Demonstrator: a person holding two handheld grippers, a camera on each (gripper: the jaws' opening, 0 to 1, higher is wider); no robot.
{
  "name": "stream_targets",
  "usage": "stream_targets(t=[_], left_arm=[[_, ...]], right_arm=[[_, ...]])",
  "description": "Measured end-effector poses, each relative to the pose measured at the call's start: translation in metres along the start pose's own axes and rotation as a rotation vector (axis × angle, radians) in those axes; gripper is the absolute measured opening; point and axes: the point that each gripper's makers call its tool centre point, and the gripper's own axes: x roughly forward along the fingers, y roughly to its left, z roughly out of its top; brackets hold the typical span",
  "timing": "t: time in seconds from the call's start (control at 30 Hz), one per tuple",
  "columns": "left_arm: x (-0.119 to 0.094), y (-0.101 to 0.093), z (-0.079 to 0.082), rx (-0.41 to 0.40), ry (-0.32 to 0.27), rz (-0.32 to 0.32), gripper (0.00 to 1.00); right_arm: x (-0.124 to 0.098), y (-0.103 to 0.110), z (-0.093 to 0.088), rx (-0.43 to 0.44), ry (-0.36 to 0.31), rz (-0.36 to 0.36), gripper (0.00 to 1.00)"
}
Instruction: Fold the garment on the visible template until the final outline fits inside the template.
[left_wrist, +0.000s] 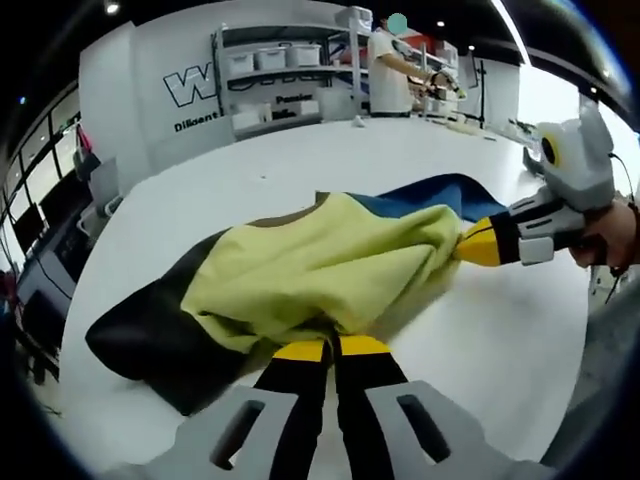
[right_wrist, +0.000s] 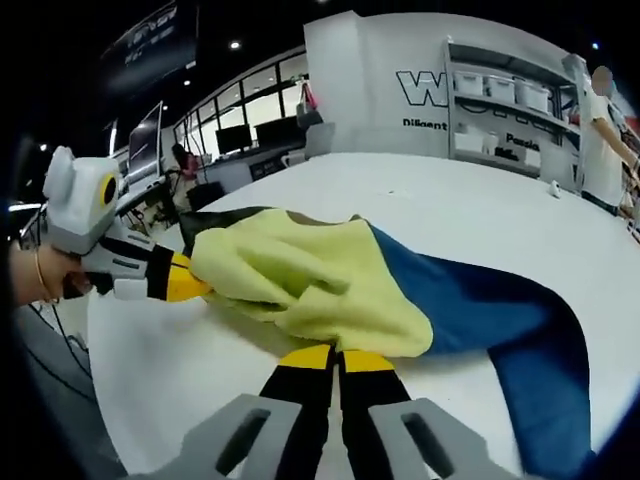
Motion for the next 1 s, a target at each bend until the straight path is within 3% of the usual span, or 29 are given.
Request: stream_targets(t=[0.23,0.4,0.53,0.7,1.0], left_arm=[[-0.014,0.008,0.025,0.051,-0.046,0.016,0.02],[-0.024,0.012,0.04,0.07,-0.055,0.014,0.02],[-0.028,0.014,0.045,0.09,-0.055,0.015,0.02],[-0.024,0.022,0.044,0.108,-0.037,0.037,0.02],[-0.018,0.013,0.039,0.098,-0.022,-0.019,0.04]], right_arm=[[-0.018,0.0,0.024,-0.07,-0.047,0.017,0.0],[-0.034,0.0,0.05,-0.135,-0.095,0.022,0.0],[-0.043,-0.004,0.066,-0.13,-0.114,0.025,0.0],[-0.037,-0.022,0.067,-0.153,-0.085,-0.041,0.0],[-0.012,-0.047,0.057,-0.123,-0.035,-0.091,0.0]])
